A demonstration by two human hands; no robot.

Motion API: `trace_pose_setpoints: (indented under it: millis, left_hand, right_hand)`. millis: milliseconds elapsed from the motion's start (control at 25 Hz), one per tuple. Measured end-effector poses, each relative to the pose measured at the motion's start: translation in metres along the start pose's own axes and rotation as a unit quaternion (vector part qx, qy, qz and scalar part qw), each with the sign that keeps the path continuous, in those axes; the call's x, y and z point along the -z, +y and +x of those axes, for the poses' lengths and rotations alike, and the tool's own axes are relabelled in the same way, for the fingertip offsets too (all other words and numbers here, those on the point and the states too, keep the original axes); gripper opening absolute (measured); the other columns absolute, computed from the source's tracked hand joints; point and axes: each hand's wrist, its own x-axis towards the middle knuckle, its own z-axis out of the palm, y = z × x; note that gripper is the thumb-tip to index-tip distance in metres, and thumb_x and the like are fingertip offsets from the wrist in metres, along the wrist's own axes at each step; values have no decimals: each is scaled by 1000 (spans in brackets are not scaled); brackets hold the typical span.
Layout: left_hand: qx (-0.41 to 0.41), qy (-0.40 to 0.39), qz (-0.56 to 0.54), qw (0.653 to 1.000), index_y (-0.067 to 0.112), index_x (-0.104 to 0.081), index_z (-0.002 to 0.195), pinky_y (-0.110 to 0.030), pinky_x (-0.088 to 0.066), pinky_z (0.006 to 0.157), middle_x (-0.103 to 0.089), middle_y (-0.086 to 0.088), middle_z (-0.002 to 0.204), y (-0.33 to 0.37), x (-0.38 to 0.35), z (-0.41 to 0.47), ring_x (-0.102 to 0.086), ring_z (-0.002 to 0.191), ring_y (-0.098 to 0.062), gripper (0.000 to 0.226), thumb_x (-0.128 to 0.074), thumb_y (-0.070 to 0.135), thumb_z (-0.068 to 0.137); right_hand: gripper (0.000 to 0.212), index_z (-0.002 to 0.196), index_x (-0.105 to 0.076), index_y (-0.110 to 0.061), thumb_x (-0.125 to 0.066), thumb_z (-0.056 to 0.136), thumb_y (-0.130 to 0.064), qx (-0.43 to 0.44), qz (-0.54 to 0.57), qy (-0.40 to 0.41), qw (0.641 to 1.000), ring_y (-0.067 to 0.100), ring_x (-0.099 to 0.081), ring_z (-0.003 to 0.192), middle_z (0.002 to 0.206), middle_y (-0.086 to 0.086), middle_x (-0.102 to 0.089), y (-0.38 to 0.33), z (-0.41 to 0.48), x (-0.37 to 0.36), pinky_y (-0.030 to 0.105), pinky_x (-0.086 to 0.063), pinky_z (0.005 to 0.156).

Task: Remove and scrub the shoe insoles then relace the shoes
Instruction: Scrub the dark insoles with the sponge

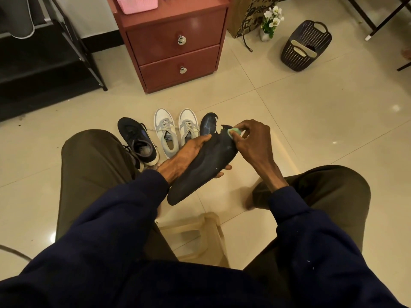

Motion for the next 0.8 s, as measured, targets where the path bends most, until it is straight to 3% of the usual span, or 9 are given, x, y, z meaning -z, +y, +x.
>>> trace_pose_setpoints:
  millis: [200, 360, 520, 680, 800]
  left_hand:
    - [-3, -5, 13, 1000, 10, -47, 149, -50, -60, 79, -66, -25, 129, -1, -1, 1, -69, 105, -46, 57, -43, 47, 105]
    - [12, -2, 16, 1000, 10, -47, 148, -52, -58, 82, -60, -28, 138, -2, 0, -1, -66, 109, -48, 57, -44, 47, 105]
    - [6, -9, 14, 1000, 11, -46, 149, -51, -56, 85, -63, -24, 135, -1, -1, 0, -67, 107, -47, 57, -42, 47, 105]
    - [9, -9, 11, 1000, 10, -47, 148, -51, -60, 79, -62, -25, 136, -1, -1, -2, -70, 103, -45, 57, -42, 47, 106]
    - [6, -8, 13, 1000, 12, -49, 147, -51, -58, 84, -64, -24, 133, 0, 0, 0, -68, 105, -45, 56, -40, 49, 106]
  right_hand:
    - [12, 92, -78, -17, -80, 85, -27, 61, 21, -50, 997, 8, -61, 73, 86, -4, -71, -10, -5, -2, 27, -54, 68]
    - [13, 93, -75, -18, -76, 87, -31, 0, -29, 18, 999, 13, -62, 82, 91, -4, -70, 4, -1, 2, 41, -58, 75]
    - [13, 92, -77, -18, -78, 86, -29, 62, 5, -36, 997, 13, -60, 77, 87, -4, -70, -9, -5, -1, 35, -55, 71]
    - [13, 94, -74, -17, -75, 89, -29, -5, -48, 40, 998, 15, -60, 85, 92, -1, -71, 8, 0, 4, 43, -56, 77]
    - [14, 94, -75, -16, -75, 88, -29, 54, -34, -14, 998, 15, -59, 83, 91, -1, -70, -1, -4, 0, 40, -55, 74]
